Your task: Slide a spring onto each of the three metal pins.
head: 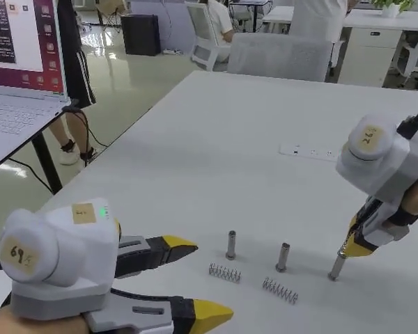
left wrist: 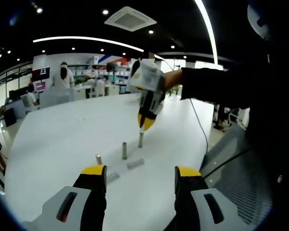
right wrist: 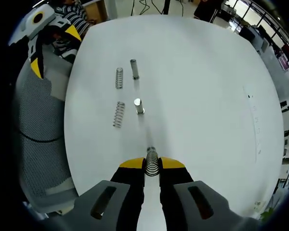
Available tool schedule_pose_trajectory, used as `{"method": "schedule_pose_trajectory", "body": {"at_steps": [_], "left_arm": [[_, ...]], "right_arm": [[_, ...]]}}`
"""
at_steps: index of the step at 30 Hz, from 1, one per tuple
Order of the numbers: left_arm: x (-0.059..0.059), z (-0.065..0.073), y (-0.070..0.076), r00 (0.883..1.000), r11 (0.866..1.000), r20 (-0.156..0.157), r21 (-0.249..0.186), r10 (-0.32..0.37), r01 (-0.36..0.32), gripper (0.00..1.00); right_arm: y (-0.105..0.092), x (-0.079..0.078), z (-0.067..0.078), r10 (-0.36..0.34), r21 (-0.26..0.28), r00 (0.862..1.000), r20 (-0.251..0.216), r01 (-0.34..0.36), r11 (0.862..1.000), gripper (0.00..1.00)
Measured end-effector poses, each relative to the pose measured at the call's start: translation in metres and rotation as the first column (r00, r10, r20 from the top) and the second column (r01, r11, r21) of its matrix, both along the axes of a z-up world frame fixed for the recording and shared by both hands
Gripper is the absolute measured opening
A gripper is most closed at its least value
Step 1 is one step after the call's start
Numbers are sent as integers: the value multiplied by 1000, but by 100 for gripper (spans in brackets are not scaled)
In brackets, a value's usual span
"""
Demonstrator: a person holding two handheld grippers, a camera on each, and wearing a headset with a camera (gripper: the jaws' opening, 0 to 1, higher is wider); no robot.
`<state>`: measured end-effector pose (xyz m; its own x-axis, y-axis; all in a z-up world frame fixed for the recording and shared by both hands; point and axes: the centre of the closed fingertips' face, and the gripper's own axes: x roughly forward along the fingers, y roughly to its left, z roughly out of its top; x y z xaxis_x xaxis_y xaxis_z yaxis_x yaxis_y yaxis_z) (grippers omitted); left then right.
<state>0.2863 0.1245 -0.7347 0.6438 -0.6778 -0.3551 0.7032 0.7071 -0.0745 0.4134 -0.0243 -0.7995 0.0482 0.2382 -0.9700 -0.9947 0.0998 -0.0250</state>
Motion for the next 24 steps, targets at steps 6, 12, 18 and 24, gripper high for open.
{"method": "schedule_pose_trajectory", "body": {"at_steps": [6,12,18,24], "left_arm": [[0,0,0,1000,1000,-1,-1,-1,1,51],[0,-1,0,1000,1000,-4,2,-3,3,51],[-1,-3,0,1000,1000,-9,5,-5,5,51],[-1,-3,0,1000,1000,-9,4,-4,4,51]], "right_arm": [[1,2,-14,-13,-20,1000,-11,13,1000,8],[-1,1,-30,-18,-41,1000,-22,17,999,8],[-2,-1,-46,-28,-57,999,-36,26,998,8],[-4,-2,-52,-26,-61,999,-37,24,998,9]]}}
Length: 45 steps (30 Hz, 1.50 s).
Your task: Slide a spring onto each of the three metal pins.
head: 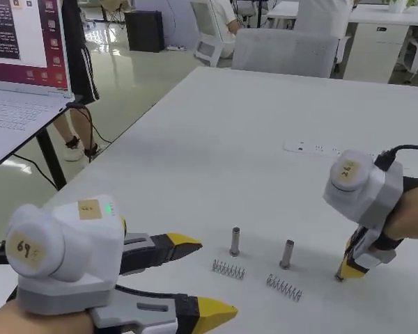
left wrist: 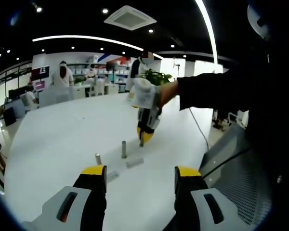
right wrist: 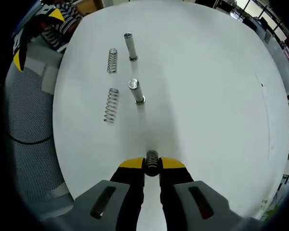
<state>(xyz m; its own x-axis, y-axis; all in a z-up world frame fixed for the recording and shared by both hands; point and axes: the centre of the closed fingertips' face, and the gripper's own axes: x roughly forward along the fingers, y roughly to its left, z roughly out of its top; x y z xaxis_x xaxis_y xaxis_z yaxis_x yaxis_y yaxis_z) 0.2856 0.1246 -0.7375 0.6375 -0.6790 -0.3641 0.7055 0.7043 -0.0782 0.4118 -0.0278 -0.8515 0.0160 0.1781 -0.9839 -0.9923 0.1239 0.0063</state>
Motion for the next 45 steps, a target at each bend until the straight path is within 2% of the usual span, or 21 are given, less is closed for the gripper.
{"method": "schedule_pose_trajectory", "body": {"at_steps": [8,17,22,25,28,30,32,36,45], "left_arm": [[0,0,0,1000,1000,-1,5,-3,3,51],[-1,-1,-3,1000,1000,-5,7,-12,12,51],[-2,-1,-4,1000,1000,-7,9,-18,18,51],[-2,-1,-4,1000,1000,-7,8,-18,18,51],[-2,-1,-4,1000,1000,-6,8,-20,20,51],[-2,-1,-5,1000,1000,-5,8,-22,22,51],[-2,-1,-5,1000,1000,-3,8,-23,23,51],[-3,-1,-7,1000,1000,-3,12,-28,28,50],[-3,-2,-5,1000,999,-1,28,-21,21,50]], "right_arm": [[-1,-1,1,18,7,1000,12,-18,1000,14],[6,-2,22,26,53,998,63,-30,998,17],[17,-6,36,39,87,994,103,-48,995,17],[24,-12,40,47,107,993,109,-59,992,17],[38,-24,43,60,145,993,97,-74,987,16],[48,-32,42,59,171,995,80,-72,983,15],[53,-36,37,63,177,995,81,-77,981,14],[58,-49,22,59,178,998,38,-65,982,14],[64,-54,-2,21,176,999,27,-26,984,13]]}}
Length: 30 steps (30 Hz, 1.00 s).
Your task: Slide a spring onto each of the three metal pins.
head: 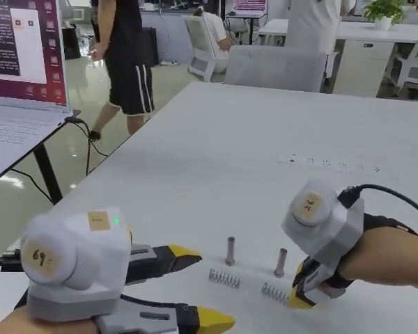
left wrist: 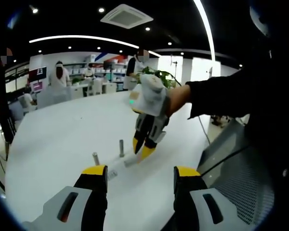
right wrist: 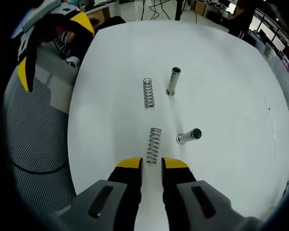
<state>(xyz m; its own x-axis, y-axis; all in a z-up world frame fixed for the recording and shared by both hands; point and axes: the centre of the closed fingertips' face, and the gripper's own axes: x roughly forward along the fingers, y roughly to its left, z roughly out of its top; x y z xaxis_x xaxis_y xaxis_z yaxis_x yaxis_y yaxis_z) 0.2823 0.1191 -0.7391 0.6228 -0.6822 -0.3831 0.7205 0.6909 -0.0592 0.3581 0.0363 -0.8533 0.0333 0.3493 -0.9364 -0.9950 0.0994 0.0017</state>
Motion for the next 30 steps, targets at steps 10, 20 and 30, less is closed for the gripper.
{"method": "schedule_pose_trajectory", "body": {"at_steps": [10,20,30], "left_arm": [[-2,2,1,1000,1000,2,-17,0,1,49],[-5,2,-3,999,998,-14,-50,-33,33,49],[-12,-1,-9,990,992,-68,-41,-121,119,49]], "right_arm": [[4,3,-11,-82,9,997,5,82,997,11],[6,0,-14,-89,-35,996,23,89,995,9],[4,1,-14,-119,-14,993,23,119,993,8]]}}
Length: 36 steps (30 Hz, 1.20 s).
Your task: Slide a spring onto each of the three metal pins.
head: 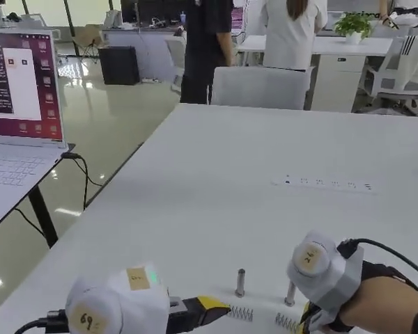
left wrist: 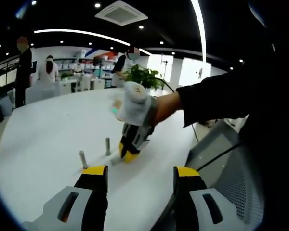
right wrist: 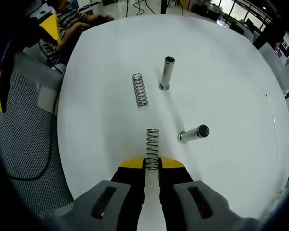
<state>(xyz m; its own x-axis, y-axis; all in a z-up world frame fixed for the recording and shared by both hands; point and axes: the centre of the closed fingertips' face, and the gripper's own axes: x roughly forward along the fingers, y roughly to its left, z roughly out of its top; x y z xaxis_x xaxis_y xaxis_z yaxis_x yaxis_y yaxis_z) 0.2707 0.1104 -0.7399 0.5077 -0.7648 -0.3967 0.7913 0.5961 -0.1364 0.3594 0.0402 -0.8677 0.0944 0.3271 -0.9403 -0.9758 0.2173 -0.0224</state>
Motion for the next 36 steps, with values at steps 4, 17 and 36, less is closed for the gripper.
{"method": "schedule_pose_trajectory", "body": {"at_steps": [4,17,36], "left_arm": [[4,-1,7,1000,1000,-8,6,-21,21,49],[30,-16,-1,992,993,49,-21,-117,118,44],[33,-14,-21,967,969,79,-32,-243,246,27]], "right_arm": [[-2,3,1,-17,-8,1000,26,18,1000,7],[6,-10,46,-33,61,999,-27,34,998,7],[22,-59,95,175,36,984,-41,-174,984,7]]}}
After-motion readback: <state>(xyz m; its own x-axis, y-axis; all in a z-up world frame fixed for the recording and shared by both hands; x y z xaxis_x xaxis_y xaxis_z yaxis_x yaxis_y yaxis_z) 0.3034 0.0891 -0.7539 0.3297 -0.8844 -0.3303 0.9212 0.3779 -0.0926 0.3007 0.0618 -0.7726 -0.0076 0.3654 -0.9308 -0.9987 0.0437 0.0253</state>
